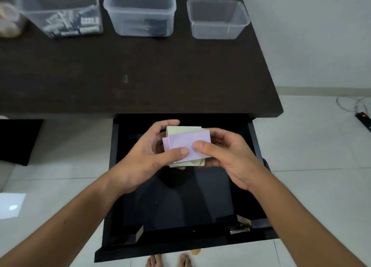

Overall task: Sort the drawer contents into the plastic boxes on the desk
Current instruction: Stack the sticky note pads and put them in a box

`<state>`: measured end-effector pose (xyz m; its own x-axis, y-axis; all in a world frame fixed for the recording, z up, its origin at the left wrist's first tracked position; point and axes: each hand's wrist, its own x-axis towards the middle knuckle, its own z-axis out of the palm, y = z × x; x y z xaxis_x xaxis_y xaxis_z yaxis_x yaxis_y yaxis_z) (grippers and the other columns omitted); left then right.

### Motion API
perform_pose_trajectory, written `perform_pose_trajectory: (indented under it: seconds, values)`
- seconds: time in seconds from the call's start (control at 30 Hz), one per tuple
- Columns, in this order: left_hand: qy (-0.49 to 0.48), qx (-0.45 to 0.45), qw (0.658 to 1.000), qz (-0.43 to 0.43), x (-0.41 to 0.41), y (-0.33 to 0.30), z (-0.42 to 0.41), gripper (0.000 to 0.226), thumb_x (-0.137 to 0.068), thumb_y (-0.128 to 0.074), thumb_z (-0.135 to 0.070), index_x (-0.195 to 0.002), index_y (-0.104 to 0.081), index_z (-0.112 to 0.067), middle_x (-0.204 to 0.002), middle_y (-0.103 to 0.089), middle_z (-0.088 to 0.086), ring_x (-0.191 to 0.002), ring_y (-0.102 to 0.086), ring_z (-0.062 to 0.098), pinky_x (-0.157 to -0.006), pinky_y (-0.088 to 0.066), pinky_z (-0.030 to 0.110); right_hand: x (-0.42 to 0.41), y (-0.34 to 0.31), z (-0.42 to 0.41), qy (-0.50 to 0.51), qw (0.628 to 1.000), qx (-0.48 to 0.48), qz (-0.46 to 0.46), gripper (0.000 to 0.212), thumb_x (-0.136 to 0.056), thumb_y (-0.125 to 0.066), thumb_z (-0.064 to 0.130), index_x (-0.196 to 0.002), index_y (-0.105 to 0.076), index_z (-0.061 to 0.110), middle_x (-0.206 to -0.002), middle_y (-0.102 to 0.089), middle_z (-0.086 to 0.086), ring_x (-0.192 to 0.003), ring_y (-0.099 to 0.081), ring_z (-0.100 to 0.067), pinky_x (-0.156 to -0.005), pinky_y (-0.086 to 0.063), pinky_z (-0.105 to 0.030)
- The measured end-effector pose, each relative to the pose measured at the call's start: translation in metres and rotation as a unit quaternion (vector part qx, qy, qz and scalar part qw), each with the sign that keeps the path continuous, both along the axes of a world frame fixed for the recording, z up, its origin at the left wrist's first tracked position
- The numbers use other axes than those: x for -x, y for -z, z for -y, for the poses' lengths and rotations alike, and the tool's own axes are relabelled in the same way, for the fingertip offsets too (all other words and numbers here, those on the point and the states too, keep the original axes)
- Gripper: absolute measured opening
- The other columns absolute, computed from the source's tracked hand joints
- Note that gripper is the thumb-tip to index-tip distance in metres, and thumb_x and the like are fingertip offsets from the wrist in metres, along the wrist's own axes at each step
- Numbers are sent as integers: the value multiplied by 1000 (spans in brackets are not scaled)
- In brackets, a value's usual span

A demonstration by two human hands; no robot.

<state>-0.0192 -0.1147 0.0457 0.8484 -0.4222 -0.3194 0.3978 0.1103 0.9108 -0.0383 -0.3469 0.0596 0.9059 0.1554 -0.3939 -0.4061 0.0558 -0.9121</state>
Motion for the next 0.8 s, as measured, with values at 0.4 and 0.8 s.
perform_pose_trajectory:
  seconds: [0.4,0.8]
  values:
    - [-30,-42,998,38,-80,-93,6,88,-68,-98,-29,-145,-56,-19,-129,-73,7,-116,-75,23,-86,-65,40,-71,-88,-6,56,997,20,52,49,-81,-84,28,-125,-72,12,-118,-78,-9,-106,-77,-30,-84,-64,-54]
    - [-74,-84,989,101,-214,-128,57,77,-65,-100,-37,-134,-68,-25,-123,-78,-8,-122,-71,16,-104,-58,48,-207,-119,36,101,986,75,106,39,-87,-83,26,-123,-70,24,-114,-78,8,-107,-76,-13,-82,-67,-44]
